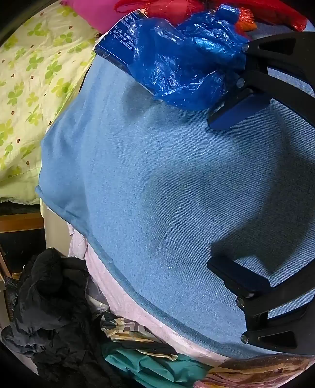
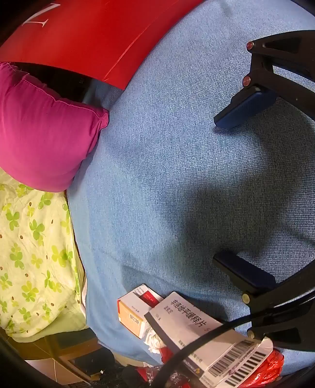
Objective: Collect trash
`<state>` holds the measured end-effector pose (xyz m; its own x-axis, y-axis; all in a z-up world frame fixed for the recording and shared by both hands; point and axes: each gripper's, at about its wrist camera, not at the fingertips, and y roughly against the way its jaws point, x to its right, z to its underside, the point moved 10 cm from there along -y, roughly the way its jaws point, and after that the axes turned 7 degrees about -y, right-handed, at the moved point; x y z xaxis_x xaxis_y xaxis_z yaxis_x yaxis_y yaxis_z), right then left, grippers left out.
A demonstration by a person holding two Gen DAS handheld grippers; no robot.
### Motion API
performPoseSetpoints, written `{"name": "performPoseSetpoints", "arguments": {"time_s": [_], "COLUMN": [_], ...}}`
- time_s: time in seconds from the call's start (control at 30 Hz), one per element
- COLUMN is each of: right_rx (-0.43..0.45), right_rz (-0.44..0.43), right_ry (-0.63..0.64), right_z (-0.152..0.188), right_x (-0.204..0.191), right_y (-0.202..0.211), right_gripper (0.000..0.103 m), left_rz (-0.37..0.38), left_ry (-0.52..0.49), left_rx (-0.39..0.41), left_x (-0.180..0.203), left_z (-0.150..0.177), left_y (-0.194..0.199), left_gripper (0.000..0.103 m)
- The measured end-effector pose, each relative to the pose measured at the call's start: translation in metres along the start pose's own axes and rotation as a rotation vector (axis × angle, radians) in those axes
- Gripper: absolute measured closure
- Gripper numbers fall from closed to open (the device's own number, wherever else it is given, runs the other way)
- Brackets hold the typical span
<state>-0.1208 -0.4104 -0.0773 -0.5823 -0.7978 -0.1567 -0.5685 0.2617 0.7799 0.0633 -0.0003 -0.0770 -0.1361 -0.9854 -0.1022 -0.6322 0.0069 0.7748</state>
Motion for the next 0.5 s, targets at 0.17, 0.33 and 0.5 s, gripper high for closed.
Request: {"name": "performPoseSetpoints", "arguments": {"time_s": [0.17,0.33,0.5], "right_rx": [0.001,0.001,0.0], "right_rz": [0.0,0.0,0.0], "right_ry": [0.0,0.001,0.0], "right_z": [0.0,0.0,0.0], "right_x": [0.0,0.0,0.0], "right_y": [0.0,0.0,0.0], "right_gripper": [0.0,0.0,0.0], "left_rz": [0.001,0.01,0.001], "left_ry": [0.002,0.008,-0.005], "left_rx": [-0.002,-0.003,-0.012], "left_x": [-0.0027,-0.0086,-0.002], "left_z": [0.0007,0.0027,0.0016], "left_y": [0.0022,0.0053,0.0003], "left_gripper": [0.0,0.0,0.0]}}
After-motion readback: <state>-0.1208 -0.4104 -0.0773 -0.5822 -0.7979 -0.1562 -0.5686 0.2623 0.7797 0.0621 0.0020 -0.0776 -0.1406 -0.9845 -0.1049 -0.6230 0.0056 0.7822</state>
